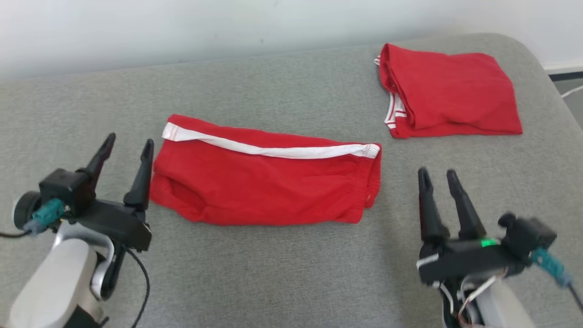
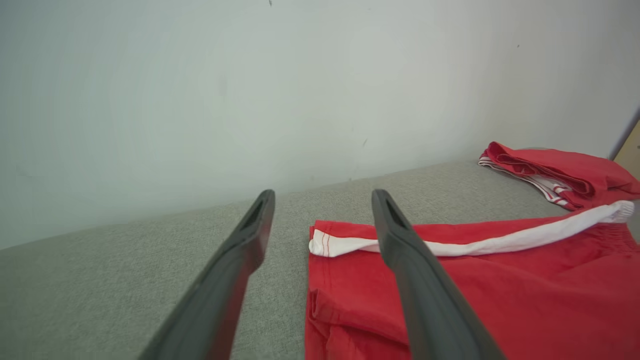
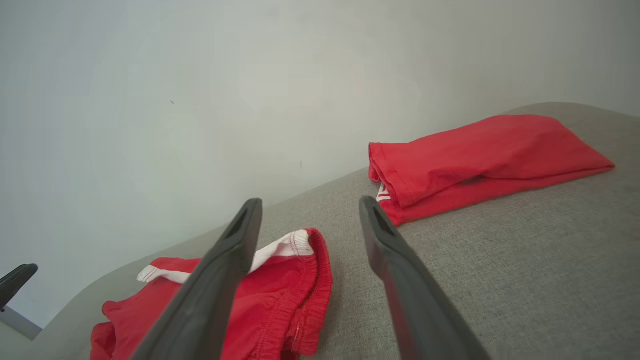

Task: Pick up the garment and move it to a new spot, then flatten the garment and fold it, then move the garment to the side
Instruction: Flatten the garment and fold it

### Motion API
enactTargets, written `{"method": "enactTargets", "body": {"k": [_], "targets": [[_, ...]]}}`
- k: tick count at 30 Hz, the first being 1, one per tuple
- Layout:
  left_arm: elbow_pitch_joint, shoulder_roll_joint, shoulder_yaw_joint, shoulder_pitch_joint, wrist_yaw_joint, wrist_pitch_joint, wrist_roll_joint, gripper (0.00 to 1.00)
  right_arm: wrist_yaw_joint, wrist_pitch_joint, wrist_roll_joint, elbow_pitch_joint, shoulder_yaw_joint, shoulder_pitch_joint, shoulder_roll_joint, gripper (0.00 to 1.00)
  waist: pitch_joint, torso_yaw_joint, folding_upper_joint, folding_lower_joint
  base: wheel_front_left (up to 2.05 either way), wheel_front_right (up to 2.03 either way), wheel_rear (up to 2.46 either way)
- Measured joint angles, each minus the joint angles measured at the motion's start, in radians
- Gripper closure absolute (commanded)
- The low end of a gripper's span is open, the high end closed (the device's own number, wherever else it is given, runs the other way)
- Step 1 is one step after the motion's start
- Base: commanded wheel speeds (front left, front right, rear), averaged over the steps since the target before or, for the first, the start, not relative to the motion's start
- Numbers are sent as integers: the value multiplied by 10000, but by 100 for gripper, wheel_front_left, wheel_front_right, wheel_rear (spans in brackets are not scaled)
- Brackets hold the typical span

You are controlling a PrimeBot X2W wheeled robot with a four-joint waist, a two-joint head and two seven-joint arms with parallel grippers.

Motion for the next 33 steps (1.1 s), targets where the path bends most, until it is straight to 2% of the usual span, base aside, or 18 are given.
{"method": "enactTargets", "body": {"k": [4, 7, 9, 19, 27, 32, 33], "targets": [[-255, -163, 31, 223, 113, 0, -17, 0, 0, -38, -1135, -769, -629, 872, 468, 0, 32, 139, 0, 0, 0, 0, 0], [-201, -420, -52, 217, 130, 4, -77, 0, 0, -40, -1281, -1103, -1035, 1567, 819, 0, 129, 208, 0, 1, 0, 0, 0], [-10, -533, -104, 181, 153, 25, -109, 0, 0, -40, -1436, -1139, -930, 1788, 911, 0, 209, 202, 0, 0, 0, 0, 0], [1628, -888, -184, -337, 81, 42, -184, 0, 0, -42, -1703, -1329, -713, 1743, 1001, 0, 468, -198, 0, 3, 0, 0, 0], [3547, -1053, -405, -902, 0, 270, -161, 0, 0, -42, -1701, -1287, -525, 1721, 1022, 0, 692, -547, 0, 3, 0, 0, 0], [4280, -1287, -518, -1018, -265, 284, -226, 0, 0, -42, -1645, -1281, -527, 1723, 1022, 0, 730, -622, 0, 3, 0, 0, 0], [4399, -1317, -529, -1093, -339, 284, -249, 36, 0, -42, -1643, -1281, -529, 1723, 1026, 0, 724, -614, 0, 3, 0, 0, 0]]}}
